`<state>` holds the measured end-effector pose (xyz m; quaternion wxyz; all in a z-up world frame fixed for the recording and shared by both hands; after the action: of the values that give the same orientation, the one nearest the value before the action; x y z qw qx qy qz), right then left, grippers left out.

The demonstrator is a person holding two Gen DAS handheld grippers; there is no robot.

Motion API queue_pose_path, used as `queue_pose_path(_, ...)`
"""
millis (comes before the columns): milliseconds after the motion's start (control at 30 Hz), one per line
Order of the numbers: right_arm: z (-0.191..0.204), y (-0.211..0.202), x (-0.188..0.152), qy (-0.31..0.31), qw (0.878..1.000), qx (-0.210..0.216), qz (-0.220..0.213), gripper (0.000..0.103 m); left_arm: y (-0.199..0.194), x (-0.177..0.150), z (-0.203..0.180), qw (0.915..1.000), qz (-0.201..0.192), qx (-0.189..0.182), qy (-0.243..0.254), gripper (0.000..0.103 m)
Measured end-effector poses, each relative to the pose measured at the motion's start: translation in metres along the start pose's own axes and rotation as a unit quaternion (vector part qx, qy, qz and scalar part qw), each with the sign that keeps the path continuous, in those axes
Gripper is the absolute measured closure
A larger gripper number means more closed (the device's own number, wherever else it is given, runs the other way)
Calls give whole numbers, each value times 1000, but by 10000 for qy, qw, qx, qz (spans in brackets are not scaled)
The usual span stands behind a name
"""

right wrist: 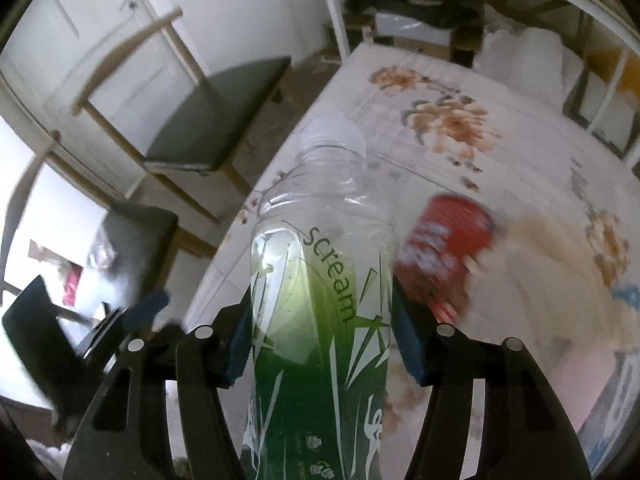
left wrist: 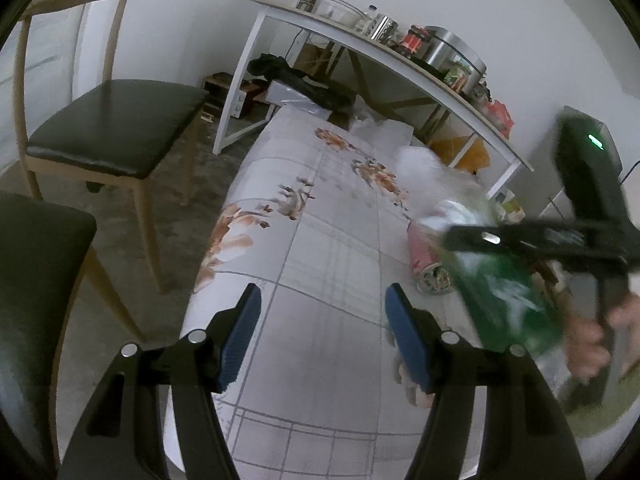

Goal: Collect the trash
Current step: 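Grasp the red milk can with the left tool while the right tool holds the bottle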

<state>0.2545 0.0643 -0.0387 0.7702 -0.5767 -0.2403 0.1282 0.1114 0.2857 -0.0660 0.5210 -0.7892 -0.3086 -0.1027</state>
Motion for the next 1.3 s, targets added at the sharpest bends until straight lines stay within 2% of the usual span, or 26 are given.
queue_pose_path(167,-37,-35,-40,610,9966,396,-383,46,7,3,-14,9996,68,-246,125,34)
queue_pose_path(267,-61,-51,-66,1012,9918,491,-611,46,17,6,-29,9985,208,-426,264,30)
queue_pose_path(433,-92,-57,-97,1489,9843,573,-759,46,35,16,-61,9953,453,-734,449,23)
queue_pose_path(567,-106,-55,-111,1759,9786,691,-814,45,51,22,-85,9939,536,-784,567,19)
queue_pose_path(667,-112,-57,-120,1853,9756,771,-892,45,67,33,-99,9932,587,-876,500,18)
queue_pose_path(867,-118,-59,-128,1960,9719,833,-1000,45,104,54,-104,9924,815,-922,67,18)
queue_pose_path(1100,-123,-64,-142,2084,9687,866,-1032,45,129,46,-108,9904,1116,-809,84,31)
queue_pose_path(1167,-121,-64,-142,2111,9681,870,-1029,45,132,45,-105,9894,1110,-937,-8,33)
queue_pose_path(1233,-120,-64,-142,2123,9679,870,-1028,45,132,44,-105,9892,1064,-1009,-27,42)
queue_pose_path(1300,-120,-65,-141,2131,9676,865,-1037,45,131,44,-107,9900,1010,-988,11,44)
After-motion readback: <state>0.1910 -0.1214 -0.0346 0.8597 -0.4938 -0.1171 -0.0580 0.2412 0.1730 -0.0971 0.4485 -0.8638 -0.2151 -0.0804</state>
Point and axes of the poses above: each gripper's, at about its wrist camera, not at the fingertips, and y roughly the way its jaws point, z to its left, x to its top, the point moved 2 cm from there along y, roughly the way its jaws point, and after that the axes turned 14 degrees about z, right-handed, at the moved point
